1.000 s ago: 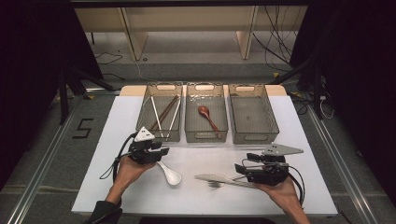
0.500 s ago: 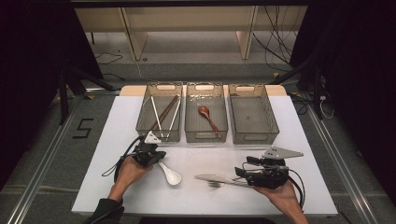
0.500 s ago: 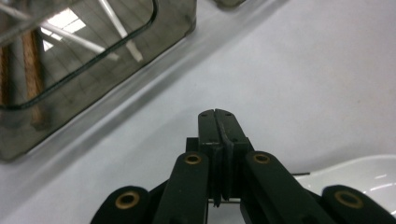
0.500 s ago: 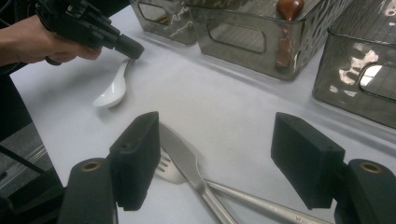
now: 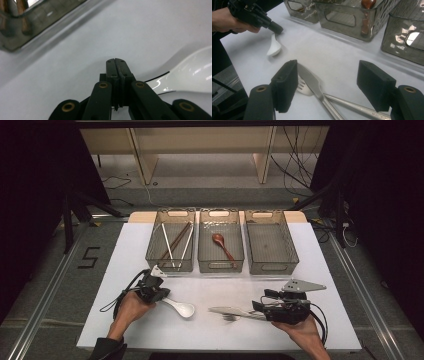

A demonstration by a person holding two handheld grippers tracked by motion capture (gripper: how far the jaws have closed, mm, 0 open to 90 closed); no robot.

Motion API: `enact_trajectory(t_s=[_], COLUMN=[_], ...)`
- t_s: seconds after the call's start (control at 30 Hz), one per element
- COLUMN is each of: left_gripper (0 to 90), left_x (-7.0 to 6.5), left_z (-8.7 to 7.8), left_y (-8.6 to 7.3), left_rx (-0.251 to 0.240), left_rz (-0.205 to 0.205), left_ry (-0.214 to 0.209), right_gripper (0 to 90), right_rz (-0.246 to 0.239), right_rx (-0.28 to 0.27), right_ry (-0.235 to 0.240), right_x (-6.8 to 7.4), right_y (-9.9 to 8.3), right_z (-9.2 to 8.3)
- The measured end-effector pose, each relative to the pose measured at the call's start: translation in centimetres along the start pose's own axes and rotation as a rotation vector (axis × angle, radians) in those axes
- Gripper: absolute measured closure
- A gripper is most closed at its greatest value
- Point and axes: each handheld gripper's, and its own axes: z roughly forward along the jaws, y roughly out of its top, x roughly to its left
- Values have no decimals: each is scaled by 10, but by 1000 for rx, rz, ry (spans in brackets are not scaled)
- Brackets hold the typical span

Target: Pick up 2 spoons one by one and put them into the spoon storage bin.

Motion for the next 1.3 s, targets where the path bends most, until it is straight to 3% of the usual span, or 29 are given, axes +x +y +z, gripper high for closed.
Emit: enact_trajectory(t_s=[0.6, 1.3], left_gripper=[889, 889], left_x=[-11, -26], left_z=[-19, -29], left_y=[-23, -33], left_rx=[64, 121], left_rz=[-44, -46], left_ry=[-19, -44], right_gripper=[342, 340], right_rz=[3, -1], right_rx=[2, -3], right_ry=[0, 2], right_x=[1, 2], right_y=[-1, -2], right_z=[-2, -3])
